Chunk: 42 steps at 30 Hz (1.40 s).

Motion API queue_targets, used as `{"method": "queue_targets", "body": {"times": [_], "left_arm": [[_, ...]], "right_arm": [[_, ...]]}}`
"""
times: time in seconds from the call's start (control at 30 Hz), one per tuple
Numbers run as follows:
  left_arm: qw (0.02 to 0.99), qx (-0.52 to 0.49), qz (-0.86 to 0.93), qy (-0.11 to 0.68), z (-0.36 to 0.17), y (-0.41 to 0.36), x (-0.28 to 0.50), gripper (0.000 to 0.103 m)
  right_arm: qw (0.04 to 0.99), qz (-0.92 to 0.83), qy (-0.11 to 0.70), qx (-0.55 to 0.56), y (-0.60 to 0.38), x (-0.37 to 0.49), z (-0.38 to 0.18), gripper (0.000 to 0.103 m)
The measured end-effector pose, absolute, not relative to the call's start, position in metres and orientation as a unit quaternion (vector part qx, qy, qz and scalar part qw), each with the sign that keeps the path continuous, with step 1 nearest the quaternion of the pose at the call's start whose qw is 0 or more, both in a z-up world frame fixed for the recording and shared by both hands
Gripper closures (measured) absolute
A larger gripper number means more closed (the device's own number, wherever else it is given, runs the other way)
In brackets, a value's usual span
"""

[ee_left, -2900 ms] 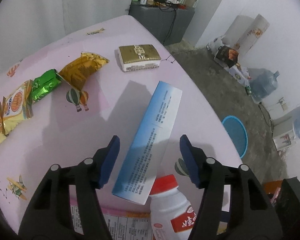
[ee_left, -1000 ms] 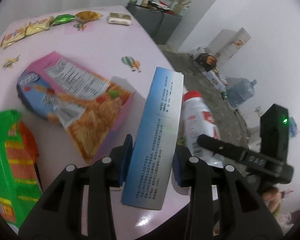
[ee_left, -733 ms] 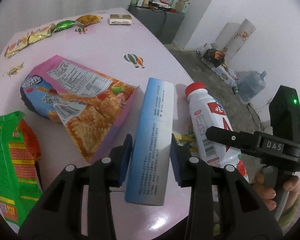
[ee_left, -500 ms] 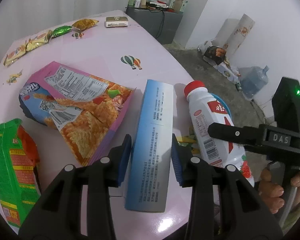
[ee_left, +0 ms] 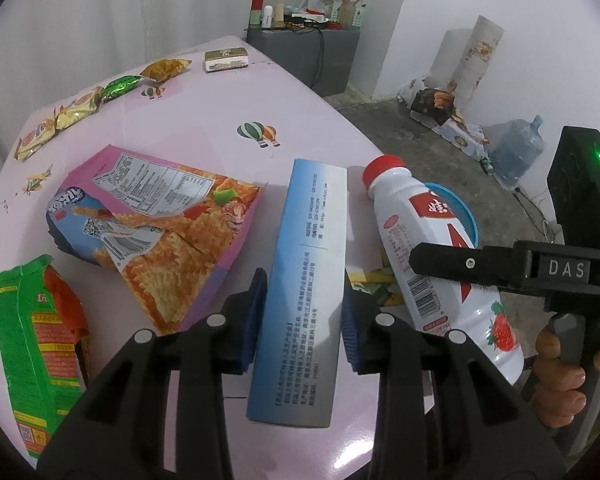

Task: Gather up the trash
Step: 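Carry box and AD bottle to the blue wastebasket and open both tools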

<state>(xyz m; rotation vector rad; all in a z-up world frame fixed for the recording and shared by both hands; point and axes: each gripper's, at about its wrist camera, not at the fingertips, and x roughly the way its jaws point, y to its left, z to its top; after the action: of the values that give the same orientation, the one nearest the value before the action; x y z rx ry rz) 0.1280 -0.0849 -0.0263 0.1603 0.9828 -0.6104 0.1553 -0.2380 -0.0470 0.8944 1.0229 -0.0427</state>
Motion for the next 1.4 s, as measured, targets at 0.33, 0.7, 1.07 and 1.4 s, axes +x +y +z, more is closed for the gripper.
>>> {"method": "queue_targets", "body": {"times": [0.33,0.7,1.07,1.4], "left_arm": [[0.844,0.092,-0.291,0.442,-0.019,-0.087,0.114,0.072],[0.854,0.092,-0.288,0.423,-0.004,-0.082,0.103,0.072],[0.857,0.077,-0.3,0.411,0.01,-0.075,0.091,0.072],[0.841,0.073,-0.34,0.414,0.017,-0.099,0.093,0.072]], "right_arm": [[0.781,-0.02,0.46,0.421,-0.238,0.147,-0.042,0.044],[0.792,-0.017,0.439,0.424,-0.24,0.139,-0.032,0.044],[0.799,-0.026,0.415,0.435,-0.249,0.117,-0.023,0.045],[0.8,-0.047,0.376,0.466,-0.274,0.088,-0.021,0.045]]}}
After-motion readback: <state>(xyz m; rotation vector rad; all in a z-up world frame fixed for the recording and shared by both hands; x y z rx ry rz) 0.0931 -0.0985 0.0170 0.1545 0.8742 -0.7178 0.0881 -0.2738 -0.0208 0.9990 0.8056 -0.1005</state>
